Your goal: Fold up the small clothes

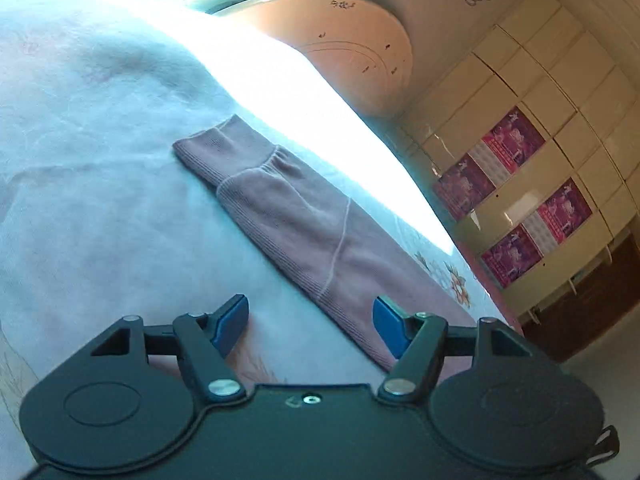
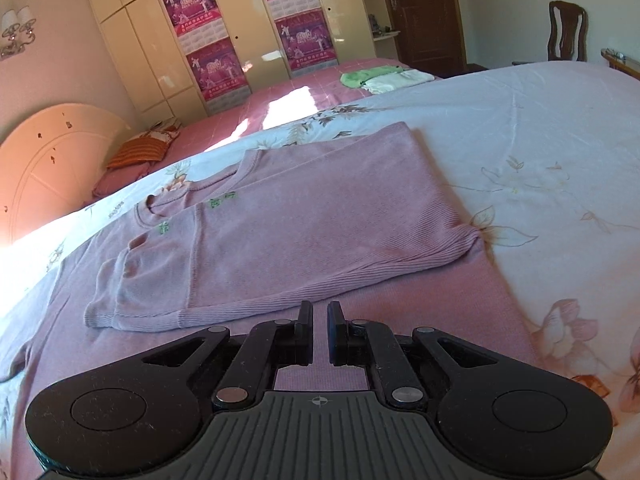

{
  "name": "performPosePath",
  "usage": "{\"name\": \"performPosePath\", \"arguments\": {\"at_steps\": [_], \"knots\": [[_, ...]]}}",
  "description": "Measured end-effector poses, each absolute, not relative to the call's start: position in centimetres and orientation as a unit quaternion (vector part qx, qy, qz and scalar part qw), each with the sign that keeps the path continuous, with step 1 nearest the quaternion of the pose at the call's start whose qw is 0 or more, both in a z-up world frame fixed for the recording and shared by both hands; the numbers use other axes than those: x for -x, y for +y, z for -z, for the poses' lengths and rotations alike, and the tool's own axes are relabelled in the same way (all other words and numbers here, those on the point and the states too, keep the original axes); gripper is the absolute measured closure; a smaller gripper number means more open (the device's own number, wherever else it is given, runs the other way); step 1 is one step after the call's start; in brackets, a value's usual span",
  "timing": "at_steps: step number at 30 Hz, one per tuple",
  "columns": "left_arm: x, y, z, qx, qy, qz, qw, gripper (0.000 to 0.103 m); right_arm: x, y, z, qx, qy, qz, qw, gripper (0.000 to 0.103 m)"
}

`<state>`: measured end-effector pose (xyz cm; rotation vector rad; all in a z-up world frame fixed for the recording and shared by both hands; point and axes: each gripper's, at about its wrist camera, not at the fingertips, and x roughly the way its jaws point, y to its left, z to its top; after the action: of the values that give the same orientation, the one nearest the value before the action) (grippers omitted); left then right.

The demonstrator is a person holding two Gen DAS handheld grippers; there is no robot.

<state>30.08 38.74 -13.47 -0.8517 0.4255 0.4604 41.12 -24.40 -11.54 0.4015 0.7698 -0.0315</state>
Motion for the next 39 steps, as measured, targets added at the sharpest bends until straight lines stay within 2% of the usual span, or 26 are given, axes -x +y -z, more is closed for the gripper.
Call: {"name": "performPosePath", "arguments": {"at_steps": [6,16,17,19,20,21,22,25,30,34,39], "knots": [[-31.7,43.0,14.5,0.454,0.177,-0.191,0.852,0.037,-42.5,-21.7,10.3,-0.23,0.369,0.02,0.9,0.097],[-35.2,47.2,14.9,0.508,0.137,-0.2,0.826,0.038,-42.9,-19.6,8.9,-0.224,0.375,0.027,0.899,0.097],[-35.5,47.5,14.9,0.51,0.136,-0.2,0.825,0.041,-42.9,-19.7,8.8,-0.224,0.375,0.028,0.899,0.097],[-36.5,48.0,14.7,0.498,0.151,-0.197,0.831,0.059,-43.0,-19.9,8.6,-0.223,0.374,0.029,0.9,0.097],[-37.3,48.1,14.7,0.477,0.178,-0.207,0.835,0.085,-43.0,-20.0,8.5,-0.223,0.373,0.031,0.9,0.097],[-37.9,47.9,14.5,0.46,0.197,-0.211,0.84,0.093,-43.0,-20.3,8.5,-0.225,0.372,0.031,0.9,0.097],[-38.5,47.3,14.0,0.441,0.202,-0.206,0.85,0.094,-42.9,-20.5,8.5,-0.226,0.372,0.032,0.9,0.097],[-40.7,42.4,10.5,0.353,0.203,-0.132,0.904,0.094,-42.7,-20.9,8.7,-0.222,0.37,0.033,0.902,0.097],[-44.9,30.8,6.6,0.286,0.203,0.002,0.936,0.094,-42.7,-21.1,9.5,-0.228,0.371,0.028,0.9,0.097],[-48.0,22.1,5.8,0.263,0.224,0.08,0.935,0.094,-42.7,-21.6,9.6,-0.238,0.366,0.024,0.899,0.097],[-50.2,12.0,7.3,0.204,0.264,0.141,0.932,0.094,-42.3,-22.9,8.7,-0.245,0.352,0.024,0.903,0.097]]}}
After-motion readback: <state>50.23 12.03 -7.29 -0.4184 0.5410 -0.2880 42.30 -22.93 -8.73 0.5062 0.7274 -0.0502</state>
